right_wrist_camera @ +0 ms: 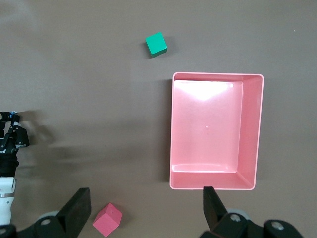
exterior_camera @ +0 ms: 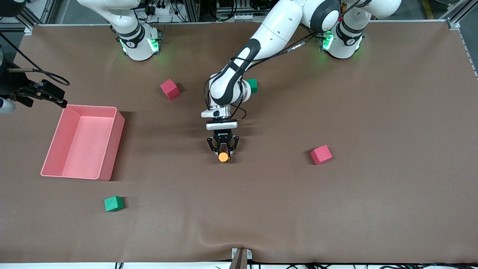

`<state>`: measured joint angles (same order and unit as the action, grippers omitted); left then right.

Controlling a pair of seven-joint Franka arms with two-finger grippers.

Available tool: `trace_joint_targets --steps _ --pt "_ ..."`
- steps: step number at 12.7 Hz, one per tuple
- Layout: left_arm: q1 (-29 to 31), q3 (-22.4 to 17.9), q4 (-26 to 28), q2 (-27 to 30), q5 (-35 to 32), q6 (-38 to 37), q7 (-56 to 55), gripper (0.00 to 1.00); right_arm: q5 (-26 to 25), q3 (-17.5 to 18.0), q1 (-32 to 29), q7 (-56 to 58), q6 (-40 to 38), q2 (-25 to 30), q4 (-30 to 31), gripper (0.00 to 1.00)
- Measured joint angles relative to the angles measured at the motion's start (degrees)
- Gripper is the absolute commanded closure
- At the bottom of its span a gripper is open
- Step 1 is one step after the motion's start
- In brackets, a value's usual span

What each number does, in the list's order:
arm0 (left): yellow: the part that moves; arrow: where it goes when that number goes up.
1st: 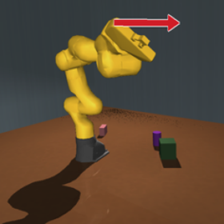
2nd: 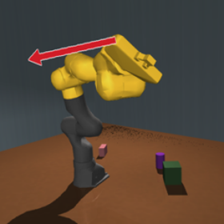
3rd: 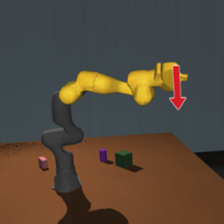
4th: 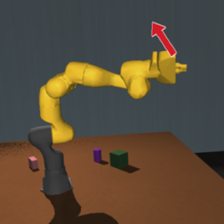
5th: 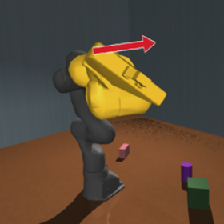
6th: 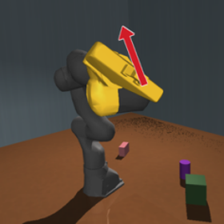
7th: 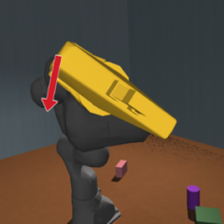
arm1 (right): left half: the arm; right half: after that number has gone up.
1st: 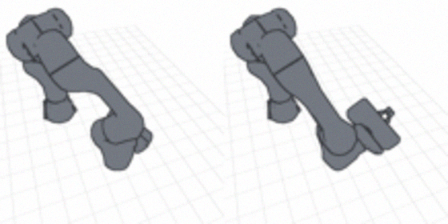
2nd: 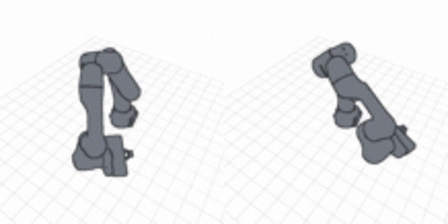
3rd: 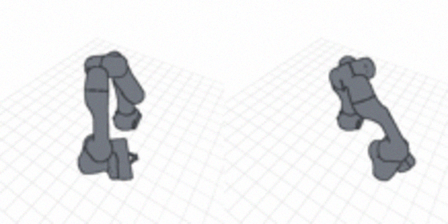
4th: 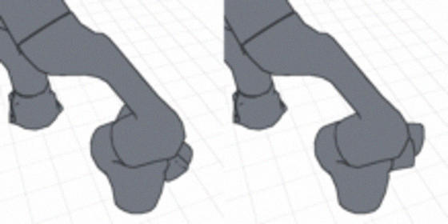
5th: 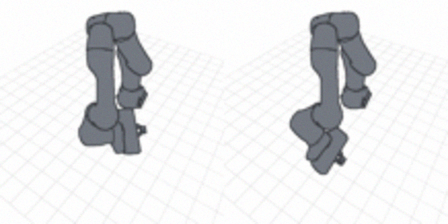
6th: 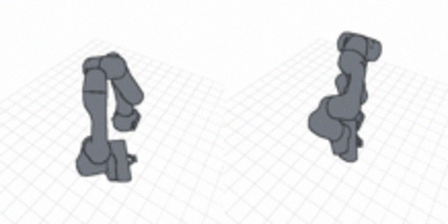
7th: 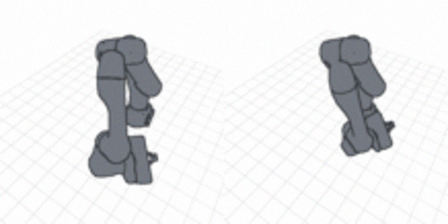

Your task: Place and upright button with both arms

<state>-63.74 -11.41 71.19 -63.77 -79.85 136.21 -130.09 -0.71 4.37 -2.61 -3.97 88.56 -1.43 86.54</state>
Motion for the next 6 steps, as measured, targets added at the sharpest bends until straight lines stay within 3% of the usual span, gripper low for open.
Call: trace_joint_targets --steps 2,3,6 --pt "-0.09 0.09 0.0 -0.13 0.0 -0.07 -0.64 0.63 0.01 0.0 0.0 0.0 0.0 0.0 0.0 0.0" --pt "-0.12 0.19 0.0 -0.13 0.0 -0.07 -0.93 0.01 0.01 0.0 0.0 0.0 0.02 0.0 0.0 0.0" --pt "-0.19 1.16 -0.22 -0.12 0.01 -0.07 -1.25 0.0 0.04 0.02 0.0 0.0 0.04 0.0 0.0 0.0"
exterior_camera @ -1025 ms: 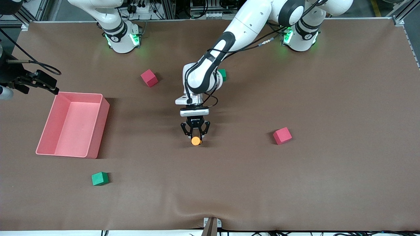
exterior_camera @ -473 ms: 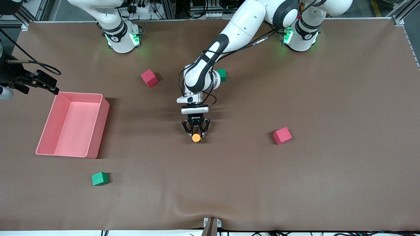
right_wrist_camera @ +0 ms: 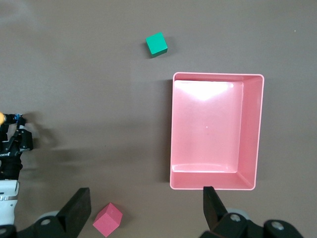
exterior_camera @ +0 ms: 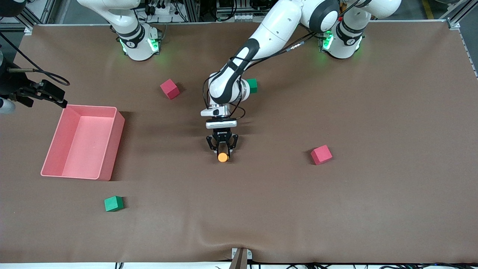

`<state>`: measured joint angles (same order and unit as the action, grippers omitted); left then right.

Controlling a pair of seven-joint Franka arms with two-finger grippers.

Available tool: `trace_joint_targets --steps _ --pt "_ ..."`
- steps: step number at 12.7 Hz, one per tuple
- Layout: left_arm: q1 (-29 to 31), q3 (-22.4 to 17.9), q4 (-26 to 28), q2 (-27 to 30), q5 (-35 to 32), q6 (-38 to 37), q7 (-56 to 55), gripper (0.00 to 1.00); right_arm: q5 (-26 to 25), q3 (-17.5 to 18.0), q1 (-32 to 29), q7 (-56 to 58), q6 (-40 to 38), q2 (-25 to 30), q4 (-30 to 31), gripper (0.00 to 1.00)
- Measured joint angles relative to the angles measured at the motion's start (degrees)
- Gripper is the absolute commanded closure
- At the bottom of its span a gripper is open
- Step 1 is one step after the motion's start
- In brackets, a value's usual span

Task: Place and upright button with both arms
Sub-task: 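Open the left gripper and lift it off the button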

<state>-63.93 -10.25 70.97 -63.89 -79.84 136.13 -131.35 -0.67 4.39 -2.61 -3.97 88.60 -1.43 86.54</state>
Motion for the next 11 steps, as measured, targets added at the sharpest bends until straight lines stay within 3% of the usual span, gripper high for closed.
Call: trace_joint_targets --steps 5,8,11 --pt "-0.29 3.24 -1.13 0.86 6.27 -0.02 -0.5 0.0 0.03 0.0 0.0 0.0 -0.01 -0.02 0.0 0.0" --pt "-0.57 6.15 -1.51 4.03 15.58 -0.2 0.1 0.0 0.04 0.0 0.0 0.0 -0.01 -0.04 0.0 0.0" --pt "-0.6 10.3 -1.55 8.19 31.13 -5.95 7.7 0.0 0.04 -0.01 0.0 0.0 0.0 -0.05 0.0 0.0"
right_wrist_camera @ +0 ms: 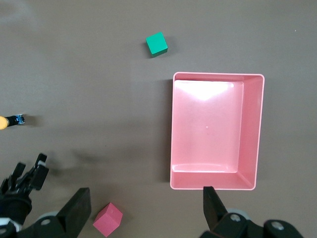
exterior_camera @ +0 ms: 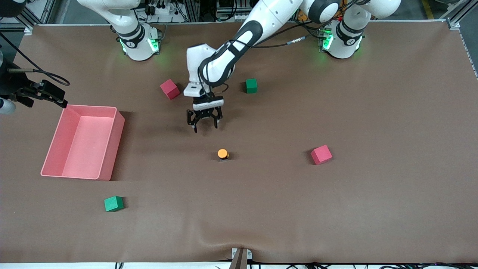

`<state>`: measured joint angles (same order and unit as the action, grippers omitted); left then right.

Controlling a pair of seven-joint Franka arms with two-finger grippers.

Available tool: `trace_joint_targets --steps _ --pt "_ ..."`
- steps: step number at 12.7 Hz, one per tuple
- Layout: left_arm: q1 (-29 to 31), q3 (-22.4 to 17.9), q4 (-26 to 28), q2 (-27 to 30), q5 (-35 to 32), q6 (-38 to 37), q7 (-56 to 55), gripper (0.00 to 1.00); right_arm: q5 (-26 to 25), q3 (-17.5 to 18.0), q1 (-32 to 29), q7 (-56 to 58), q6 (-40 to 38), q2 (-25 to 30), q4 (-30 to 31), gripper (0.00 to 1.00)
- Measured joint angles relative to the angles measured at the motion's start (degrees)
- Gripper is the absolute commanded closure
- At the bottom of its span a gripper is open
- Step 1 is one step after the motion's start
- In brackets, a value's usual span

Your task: Place and upright button with both arms

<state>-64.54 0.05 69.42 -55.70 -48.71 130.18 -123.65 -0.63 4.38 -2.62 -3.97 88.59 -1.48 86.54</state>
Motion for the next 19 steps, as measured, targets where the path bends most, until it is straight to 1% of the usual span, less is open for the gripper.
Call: trace_joint_targets --steps 2,6,9,11,14,17,19 --pt "-0.03 1.88 -0.02 2.88 7.23 -5.44 5.54 0.0 0.01 0.02 0.0 0.0 0.0 0.0 0.0 0.0" --pt "1.45 1.91 -0.23 9.75 19.61 -11.32 18.37 0.0 0.03 0.05 0.0 0.0 0.02 -0.02 0.0 0.0" --pt "6.37 1.83 -0.37 17.46 27.78 -18.37 32.05 0.0 0.03 0.03 0.0 0.0 0.1 -0.03 -0.02 0.0" --pt "11.45 1.75 -0.26 22.57 32.36 -21.7 42.63 0.0 0.04 -0.05 -0.03 0.0 0.11 -0.09 -0.07 0.0" --pt "19.48 1.77 0.08 27.83 35.25 -24.31 54.52 0.0 0.04 -0.09 -0.05 0.0 0.1 -0.21 -0.1 0.0" --pt "25.94 1.8 0.6 30.77 35.45 -27.19 66.55 0.0 0.04 -0.11 -0.06 0.0 0.1 -0.24 -0.1 0.0" --pt "30.77 1.75 0.96 32.56 35.81 -29.86 76.69 0.0 0.04 -0.14 -0.08 0.0 0.12 -0.28 -0.11 0.0"
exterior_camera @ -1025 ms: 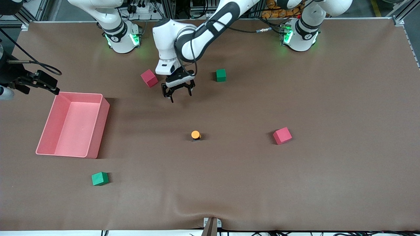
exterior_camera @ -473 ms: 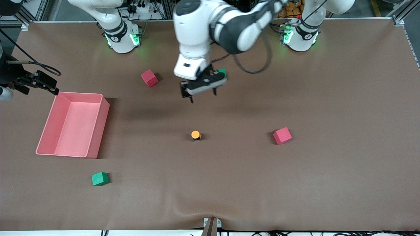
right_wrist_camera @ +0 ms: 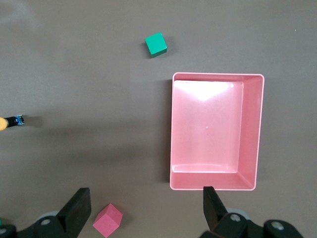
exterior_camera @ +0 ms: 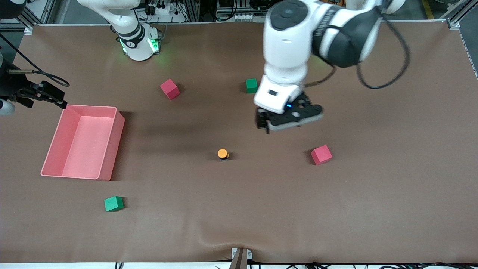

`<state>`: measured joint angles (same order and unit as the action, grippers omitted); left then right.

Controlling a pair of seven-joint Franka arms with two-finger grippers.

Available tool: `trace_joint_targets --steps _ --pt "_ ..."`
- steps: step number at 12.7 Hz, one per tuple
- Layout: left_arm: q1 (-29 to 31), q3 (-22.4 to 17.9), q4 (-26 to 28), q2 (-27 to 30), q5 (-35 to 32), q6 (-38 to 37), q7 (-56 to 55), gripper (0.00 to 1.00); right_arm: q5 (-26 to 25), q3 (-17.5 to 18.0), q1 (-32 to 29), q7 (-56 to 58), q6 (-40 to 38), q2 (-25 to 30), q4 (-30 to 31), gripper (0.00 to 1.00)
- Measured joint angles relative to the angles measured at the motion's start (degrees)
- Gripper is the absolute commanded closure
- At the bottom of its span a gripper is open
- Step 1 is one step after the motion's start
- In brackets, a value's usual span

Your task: Place and upright button with both arms

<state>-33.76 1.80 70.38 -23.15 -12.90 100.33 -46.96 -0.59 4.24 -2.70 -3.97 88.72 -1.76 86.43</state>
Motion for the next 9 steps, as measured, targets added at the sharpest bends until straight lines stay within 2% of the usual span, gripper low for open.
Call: trace_joint_targets --steps 5,9 --pt "18.4 -0.1 0.6 4.8 10.23 -7.84 29.81 0.0 0.01 0.01 -0.05 0.0 0.01 -0.08 -0.04 0.0" --pt "26.0 0.0 1.2 7.97 13.65 -12.21 42.52 0.0 0.18 -0.01 -0.08 0.0 0.01 -0.08 -0.04 0.0"
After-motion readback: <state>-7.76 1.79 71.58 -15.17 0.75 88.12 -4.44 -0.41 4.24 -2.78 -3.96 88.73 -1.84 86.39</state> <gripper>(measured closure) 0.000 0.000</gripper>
